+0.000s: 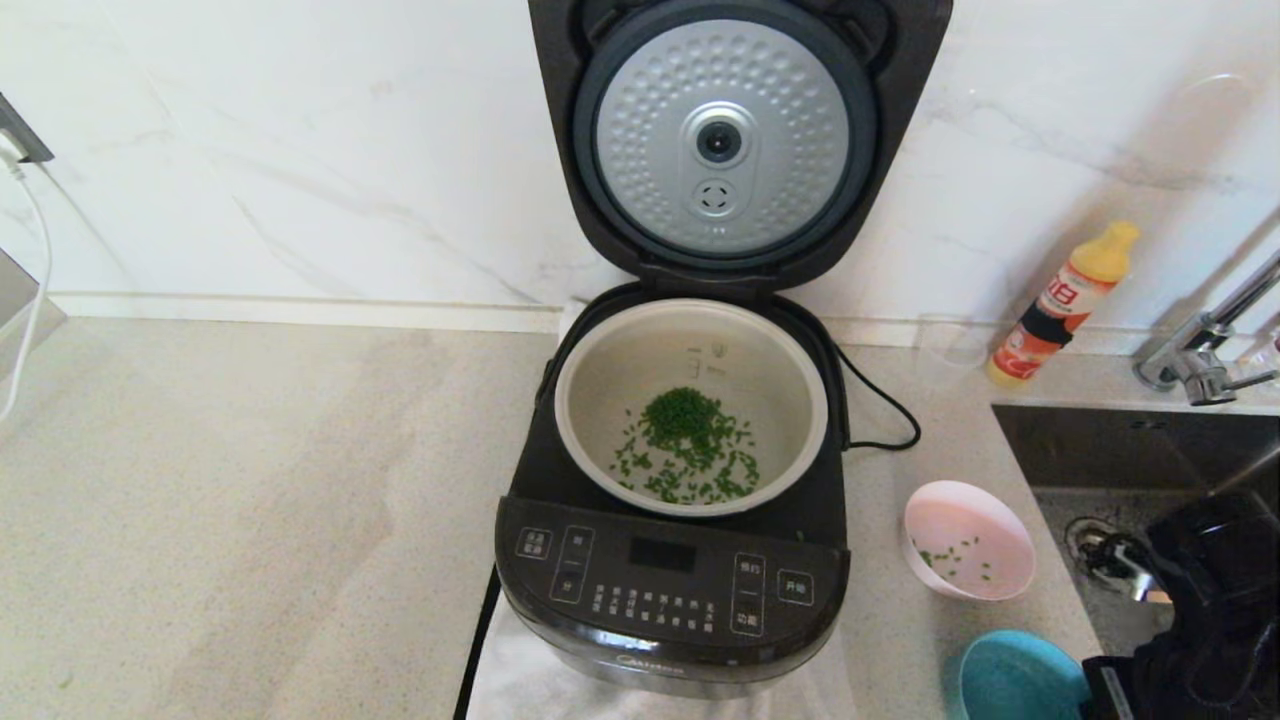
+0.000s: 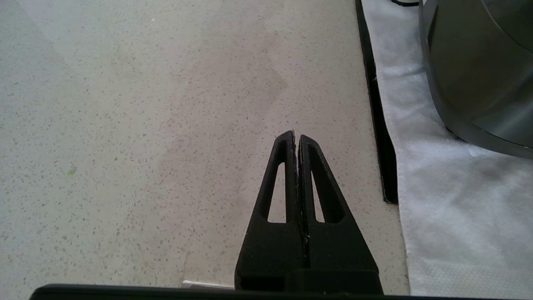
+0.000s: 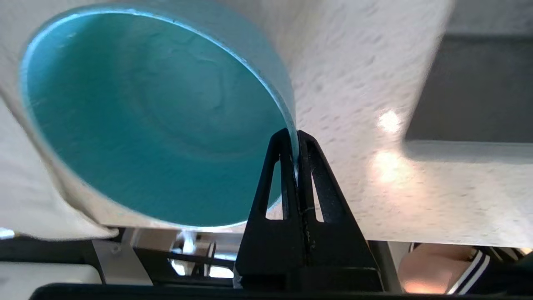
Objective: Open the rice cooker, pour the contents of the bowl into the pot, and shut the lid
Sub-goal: Pour the water from the bowl into the rice cooker
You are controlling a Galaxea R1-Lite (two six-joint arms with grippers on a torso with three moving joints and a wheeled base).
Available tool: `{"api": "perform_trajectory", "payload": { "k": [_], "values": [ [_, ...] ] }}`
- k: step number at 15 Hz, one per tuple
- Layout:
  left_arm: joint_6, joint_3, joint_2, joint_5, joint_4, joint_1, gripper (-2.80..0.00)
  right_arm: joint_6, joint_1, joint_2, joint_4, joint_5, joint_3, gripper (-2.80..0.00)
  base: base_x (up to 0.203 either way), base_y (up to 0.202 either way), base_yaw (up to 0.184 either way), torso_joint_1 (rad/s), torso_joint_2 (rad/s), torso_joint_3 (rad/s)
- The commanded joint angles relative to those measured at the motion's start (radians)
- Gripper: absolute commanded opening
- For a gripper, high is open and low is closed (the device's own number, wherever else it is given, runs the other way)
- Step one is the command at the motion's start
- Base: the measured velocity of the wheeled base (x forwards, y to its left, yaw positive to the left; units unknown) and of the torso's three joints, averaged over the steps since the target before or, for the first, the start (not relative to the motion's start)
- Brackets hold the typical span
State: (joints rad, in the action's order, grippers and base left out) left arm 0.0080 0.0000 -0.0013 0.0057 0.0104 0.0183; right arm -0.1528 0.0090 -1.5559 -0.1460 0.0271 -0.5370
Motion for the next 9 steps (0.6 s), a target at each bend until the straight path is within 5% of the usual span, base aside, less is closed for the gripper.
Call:
{"api": "perform_trajectory", "payload": {
  "k": [1,4,9],
  "values": [
    [0.0,0.009,0.0,0.0,0.0,0.0,-2.8,0.003,-0.022,0.074,-0.051,-0.004,-0.051,-2.8,0.0,0.0,0.0,0.0,0.0,0.0],
    [0.0,0.009,0.0,0.0,0.0,0.0,-2.8,0.011,-0.03,0.148,-0.216,-0.003,-0.138,-2.8,0.0,0.0,0.0,0.0,0.0,0.0],
    [0.0,0.009,0.0,0.0,0.0,0.0,-2.8,0.012,-0.049,0.191,-0.23,0.001,-0.152,-2.8,0.0,0.0,0.0,0.0,0.0,0.0]
  ]
}}
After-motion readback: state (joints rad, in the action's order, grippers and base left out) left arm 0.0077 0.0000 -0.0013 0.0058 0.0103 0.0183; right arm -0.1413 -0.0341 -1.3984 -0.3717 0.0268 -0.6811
